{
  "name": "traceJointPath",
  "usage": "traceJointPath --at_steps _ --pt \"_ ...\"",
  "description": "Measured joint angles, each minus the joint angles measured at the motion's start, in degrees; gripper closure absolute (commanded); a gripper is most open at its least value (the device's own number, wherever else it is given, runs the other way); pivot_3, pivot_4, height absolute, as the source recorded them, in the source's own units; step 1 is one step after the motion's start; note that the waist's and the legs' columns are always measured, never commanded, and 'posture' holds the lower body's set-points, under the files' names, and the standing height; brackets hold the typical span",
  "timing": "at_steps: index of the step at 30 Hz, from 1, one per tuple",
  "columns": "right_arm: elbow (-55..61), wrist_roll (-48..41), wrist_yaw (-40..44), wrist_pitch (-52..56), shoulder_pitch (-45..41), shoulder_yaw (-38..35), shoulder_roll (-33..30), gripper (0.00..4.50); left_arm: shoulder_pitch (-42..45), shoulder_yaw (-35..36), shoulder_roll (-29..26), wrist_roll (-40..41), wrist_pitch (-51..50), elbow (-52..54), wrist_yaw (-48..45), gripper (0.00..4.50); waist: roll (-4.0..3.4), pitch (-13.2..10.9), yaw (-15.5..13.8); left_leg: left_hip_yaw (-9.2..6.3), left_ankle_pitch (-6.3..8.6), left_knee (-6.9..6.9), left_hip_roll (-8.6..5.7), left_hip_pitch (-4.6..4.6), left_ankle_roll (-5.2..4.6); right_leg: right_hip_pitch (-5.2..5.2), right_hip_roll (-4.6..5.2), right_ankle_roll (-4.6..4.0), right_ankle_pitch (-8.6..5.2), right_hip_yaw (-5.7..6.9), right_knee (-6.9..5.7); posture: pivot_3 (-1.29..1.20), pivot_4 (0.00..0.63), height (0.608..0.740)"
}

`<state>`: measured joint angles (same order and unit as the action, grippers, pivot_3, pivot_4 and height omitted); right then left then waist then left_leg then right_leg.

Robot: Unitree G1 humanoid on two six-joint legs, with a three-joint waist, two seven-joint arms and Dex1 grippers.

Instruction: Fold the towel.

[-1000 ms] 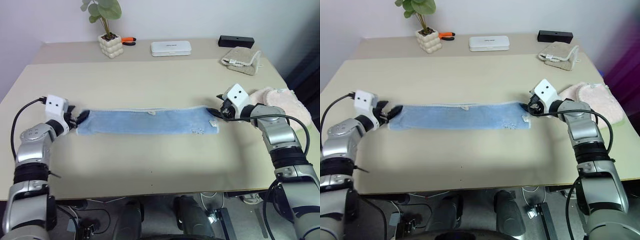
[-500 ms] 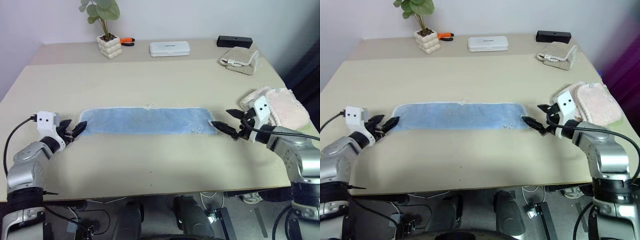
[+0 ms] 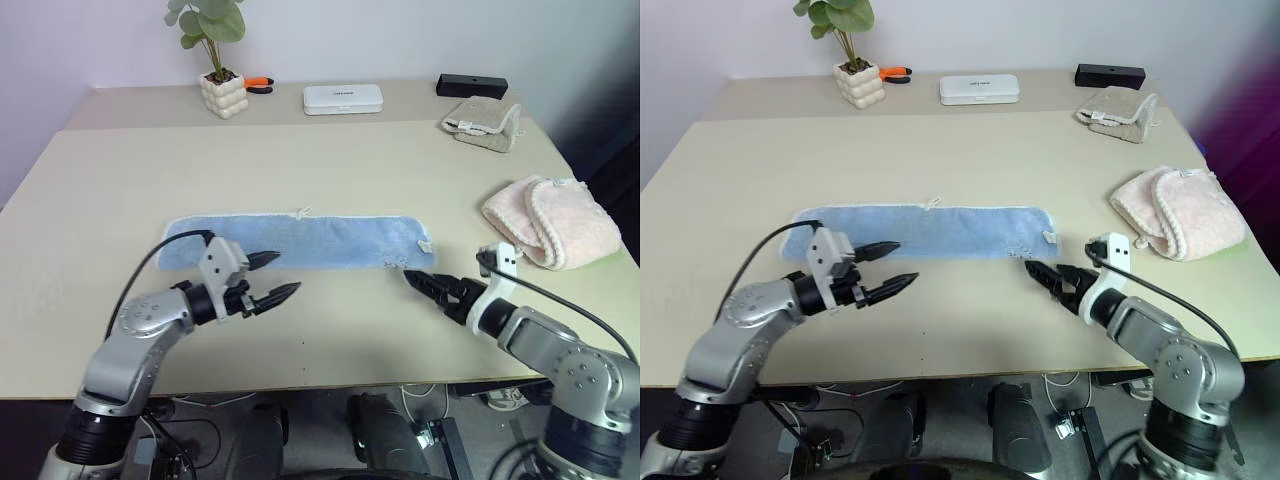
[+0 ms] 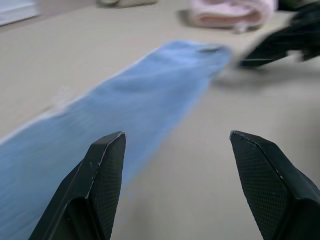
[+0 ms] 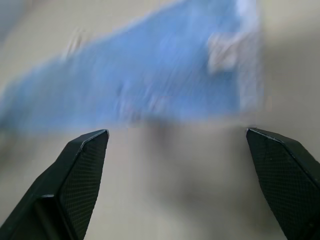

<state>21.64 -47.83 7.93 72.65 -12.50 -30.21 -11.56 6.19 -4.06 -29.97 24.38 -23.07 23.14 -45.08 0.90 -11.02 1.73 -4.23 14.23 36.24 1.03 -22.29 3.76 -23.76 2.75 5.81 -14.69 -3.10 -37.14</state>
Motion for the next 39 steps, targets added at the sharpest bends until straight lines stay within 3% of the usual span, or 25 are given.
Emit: traceJointPath --at_steps 2,5,12,20,26,30,36,39 --pt "-2.45 -0.94 -4.26 0.35 -3.24 -2.37 2.97 0.04 0.17 -1.28 0.19 -0.03 -0.3 0.74 0.09 1.08 0.0 0.0 0.24 -0.01 0.0 -0.01 0.0 -0.01 0.0 0.0 0.0 0.0 0.0 0.0 0.01 0.0 0.15 0.737" --pt "-7.02 -2.14 -10.01 -0.48 -7.82 -6.32 6.39 0.82 0.17 -1.91 0.24 -0.09 -0.44 0.82 0.25 1.08 -0.01 0.01 0.51 -0.02 0.0 0.0 0.0 0.0 0.0 0.01 0.0 0.0 0.0 0.01 0.0 0.0 0.15 0.737" --pt "-11.32 -3.31 -15.44 -2.46 -10.0 -8.62 6.57 4.45 -0.6 -1.85 -0.31 -0.19 -0.39 0.8 0.63 1.08 -0.05 0.0 0.76 -0.01 0.0 -0.04 0.0 -0.01 -0.01 -0.02 0.0 0.0 0.0 0.01 0.01 0.0 0.15 0.737" --pt "-9.4 -9.48 -16.52 -1.56 -10.54 -9.64 -0.35 4.45 -1.36 -2.02 0.28 -1.27 0.0 0.49 1.3 1.08 -0.09 -0.01 0.63 -0.01 0.0 -0.03 -0.01 -0.06 -0.02 -0.02 0.02 0.0 -0.02 0.01 0.08 0.0 0.15 0.737" --pt "-7.87 -9.21 -7.84 -2.56 -7.62 -7.57 -18.14 4.45 -0.86 -2.51 0.57 -2.42 1.43 -2.23 0.46 1.08 -0.12 -0.02 0.67 0.01 0.02 -0.05 -0.02 -0.06 -0.04 -0.01 0.01 -0.01 -0.03 0.01 0.15 0.0 0.15 0.737" --pt "-3.65 -3.89 1.84 -5.89 -6.63 4.28 -28.44 4.45 -0.1 -3.08 0.75 -2.71 2.03 -3.06 0.02 1.08 -0.16 -0.01 1.26 0.03 0.03 -0.11 0.06 0.02 -0.07 -0.03 -0.1 -0.07 -0.06 -0.04 0.13 0.0 0.15 0.737" --pt "1.85 1.81 12.61 -11.63 -12.01 23.11 -29.79 4.45 0.32 -3.7 1.09 -2.91 2.2 -2.9 0.15 1.08 -0.14 -0.02 0.79 0.04 0.04 -0.04 0.08 -0.08 -0.07 -0.08 -0.09 -0.04 -0.06 -0.03 0.18 0.0 0.15 0.737" --pt "1.76 6.36 14.61 -13.95 -15.75 32.38 -26.88 4.45 -0.38 -4.19 1.43 -3.31 2.18 -2.68 0.53 1.08 -0.12 -0.01 0.65 0.04 0.03 -0.04 0.08 -0.1 -0.07 -0.08 -0.07 -0.04 -0.05 -0.02 0.18 0.0 0.15 0.737"
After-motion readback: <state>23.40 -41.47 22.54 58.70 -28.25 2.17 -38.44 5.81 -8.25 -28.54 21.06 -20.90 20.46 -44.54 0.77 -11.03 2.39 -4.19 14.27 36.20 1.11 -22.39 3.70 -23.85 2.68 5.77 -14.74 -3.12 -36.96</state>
